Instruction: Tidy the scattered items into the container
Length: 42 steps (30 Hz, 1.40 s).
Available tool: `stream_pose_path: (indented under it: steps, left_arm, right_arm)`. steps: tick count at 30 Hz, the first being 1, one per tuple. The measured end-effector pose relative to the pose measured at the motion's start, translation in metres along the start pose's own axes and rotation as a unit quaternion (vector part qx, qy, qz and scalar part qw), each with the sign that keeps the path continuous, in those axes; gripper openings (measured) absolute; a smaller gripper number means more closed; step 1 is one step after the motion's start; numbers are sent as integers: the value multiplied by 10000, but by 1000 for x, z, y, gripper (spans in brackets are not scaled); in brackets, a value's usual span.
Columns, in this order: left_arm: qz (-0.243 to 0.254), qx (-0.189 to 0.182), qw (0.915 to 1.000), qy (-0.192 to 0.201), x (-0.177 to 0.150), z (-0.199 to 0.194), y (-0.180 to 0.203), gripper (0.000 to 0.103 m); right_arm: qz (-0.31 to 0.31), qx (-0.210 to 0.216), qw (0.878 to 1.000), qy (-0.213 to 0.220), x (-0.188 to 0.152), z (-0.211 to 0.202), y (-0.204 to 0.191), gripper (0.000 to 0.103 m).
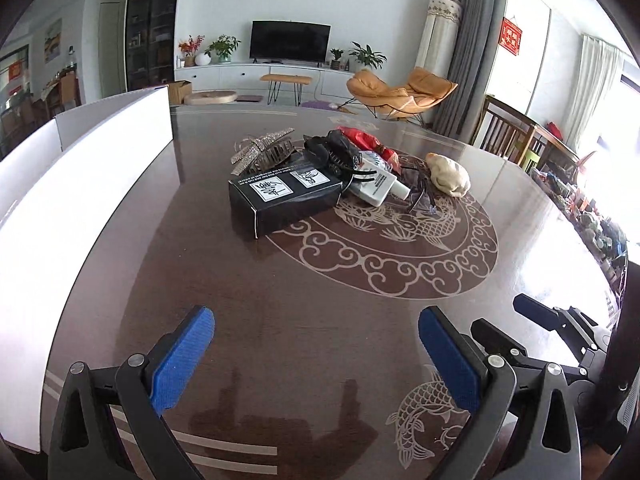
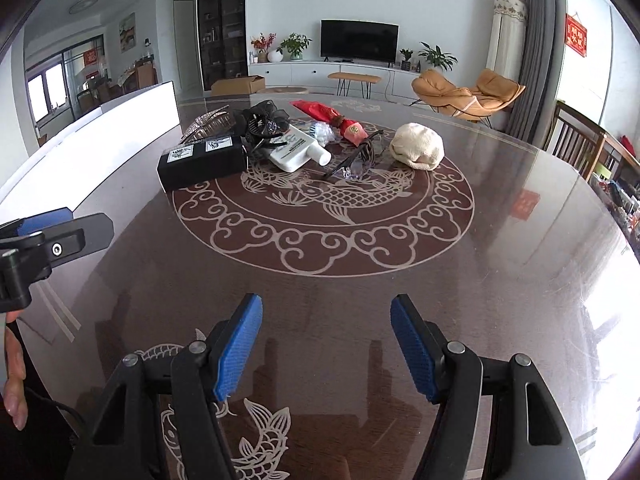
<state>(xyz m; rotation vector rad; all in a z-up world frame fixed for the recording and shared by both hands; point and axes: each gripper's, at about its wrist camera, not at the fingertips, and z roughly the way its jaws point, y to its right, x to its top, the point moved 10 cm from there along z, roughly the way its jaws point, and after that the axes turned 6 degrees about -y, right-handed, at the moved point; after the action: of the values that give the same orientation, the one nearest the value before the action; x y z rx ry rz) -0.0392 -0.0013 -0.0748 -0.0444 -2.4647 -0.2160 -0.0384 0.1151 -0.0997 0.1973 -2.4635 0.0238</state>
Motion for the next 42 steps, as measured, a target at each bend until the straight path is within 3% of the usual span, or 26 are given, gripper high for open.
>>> stream_pose_path:
  steps: [12,19,42]
  left_arm:
    - [-203,213,9982,-527,-22,37,-21,103]
    - [-12,381,9975,-589,-25,38,-19,103]
    - [18,381,9976,-582,-25,37,-19,103]
  right_arm:
    - [198,47,9996,-218,-7,12,1,68]
    - [287,102,9994,-178,-7,10,3,68]
    - [352,-17,9989,-294,-10,14,6,68]
